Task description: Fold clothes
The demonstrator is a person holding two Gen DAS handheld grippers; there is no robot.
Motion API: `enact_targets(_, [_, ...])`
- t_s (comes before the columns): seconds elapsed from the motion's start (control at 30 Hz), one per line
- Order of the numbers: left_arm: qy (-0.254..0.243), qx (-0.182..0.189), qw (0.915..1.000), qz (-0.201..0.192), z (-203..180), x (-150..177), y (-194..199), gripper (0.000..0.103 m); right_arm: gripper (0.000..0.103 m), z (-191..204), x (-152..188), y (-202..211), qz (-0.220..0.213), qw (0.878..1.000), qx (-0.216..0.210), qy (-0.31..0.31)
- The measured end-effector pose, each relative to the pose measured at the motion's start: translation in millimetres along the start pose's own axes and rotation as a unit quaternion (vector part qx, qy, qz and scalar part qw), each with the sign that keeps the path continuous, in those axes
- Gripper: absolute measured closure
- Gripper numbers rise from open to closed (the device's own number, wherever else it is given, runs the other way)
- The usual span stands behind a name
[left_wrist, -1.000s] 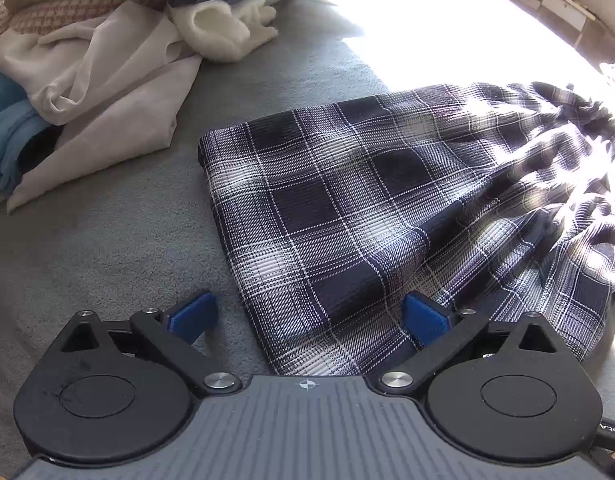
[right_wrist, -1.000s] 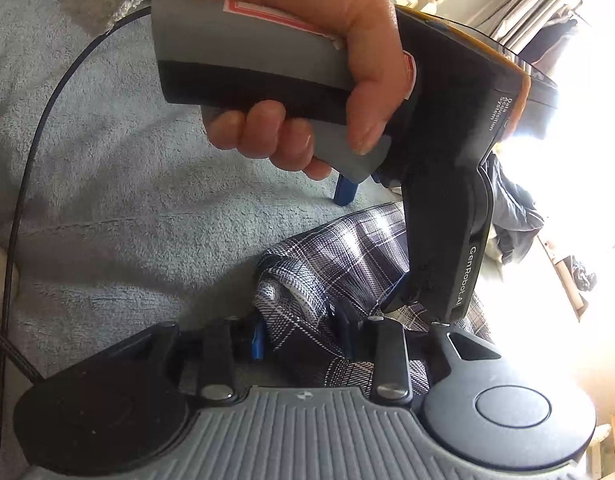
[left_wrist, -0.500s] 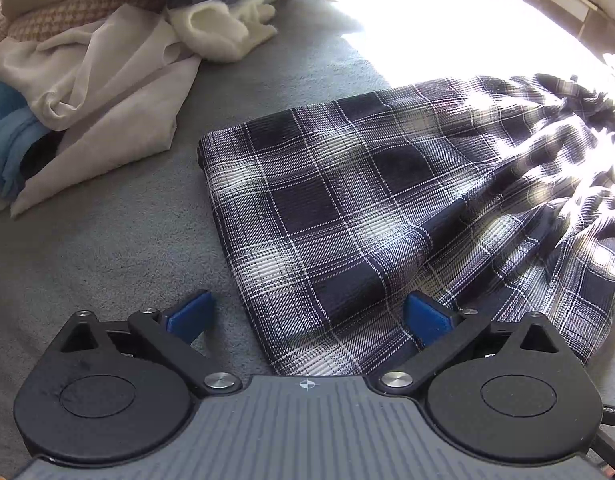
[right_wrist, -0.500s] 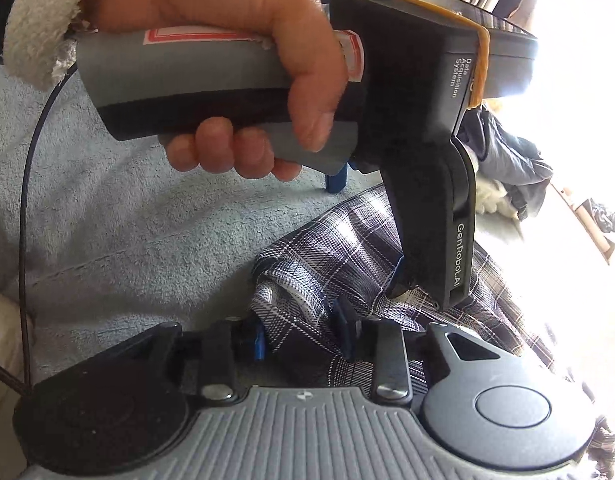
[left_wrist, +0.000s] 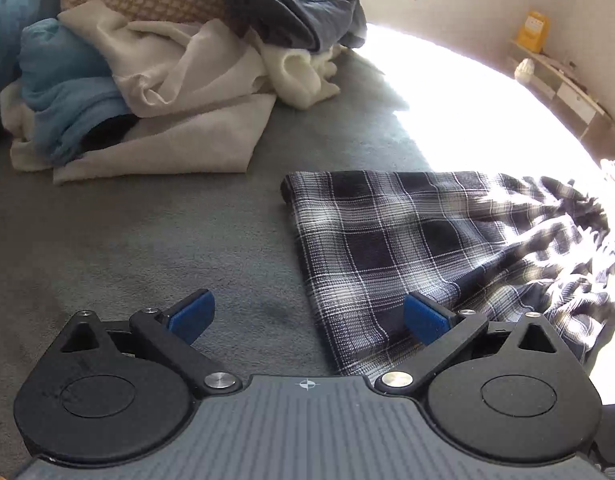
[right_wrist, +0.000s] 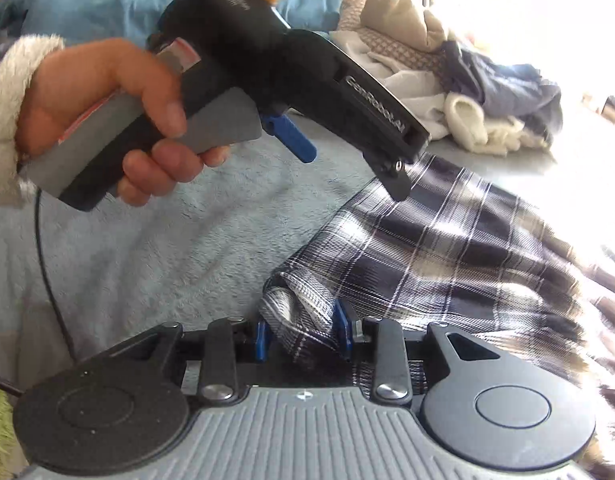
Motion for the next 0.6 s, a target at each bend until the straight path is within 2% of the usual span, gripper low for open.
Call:
enact_targets(0.07, [0.004,0.001,0.9999,-0.009,0.7,-1.8,2.2,0.003,0.059,-1.0,-3.9,7.5,-0.003,0.999,-0.027,-0.031])
enact_targets(0.13, [-0.003,0.008,0.9997,-0.023,-4.1,-2.9,5.6,0.004,0.059,3.4,-6.1,28.3,-0.029,0.997,-0.053,-0.056])
enact_targets(0.23, [-0.028,0.025,0.9978,-0.055,-17.8,-5.0,14.2,0.007,0.059,-22.9,-13.3,58.8,-0.069,0.991,-0.033,-0.106])
enact_targets(0.3, [-0.055,0.051,0.9941,-0.077,-32.4,-3.0,22.3,0.007,0.06,-62.8,-12.3,74.6,-0.079,0.985,0.031,-0.149])
enact_targets(0.4, [-0.108,0.108,0.9846,-0.085,-64.5,9.1,27.2,0.014,0.064,-129.1,1.6,91.6,-0.069,0.964,0.146,-0.209])
enact_targets(0.47, [-0.143,0.146,0.9748,-0.089,-85.7,17.7,30.9,0.03,0.066,-162.6,18.8,94.4,-0.038,0.951,0.207,-0.229])
enact_targets(0.5, [-0.161,0.165,0.9689,-0.092,-96.2,22.1,32.8,0.033,0.066,-178.0,30.1,92.1,-0.013,0.943,0.235,-0.236])
enact_targets(0.53, [-0.178,0.183,0.9623,-0.094,-106.6,26.6,34.8,0.042,0.066,-190.3,44.9,87.0,0.022,0.934,0.256,-0.247])
enact_targets(0.57, [-0.192,0.198,0.9569,-0.09,-115.8,32.4,33.9,0.047,0.066,-196.7,59.8,84.5,0.051,0.927,0.264,-0.261])
enact_targets(0.6, [-0.204,0.208,0.9534,-0.08,-122.8,38.9,28.9,0.047,0.066,-196.9,70.7,88.5,0.055,0.924,0.262,-0.274])
Point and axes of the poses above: each gripper's, at about its wrist camera, not at the fingertips, and y roughly against the way its jaws point, z to its left, x to its underside, the point moved 6 cm from there along -y, roughly the way its jaws point, and after that the axes turned 6 degrees about -x, right-handed, at the moved point
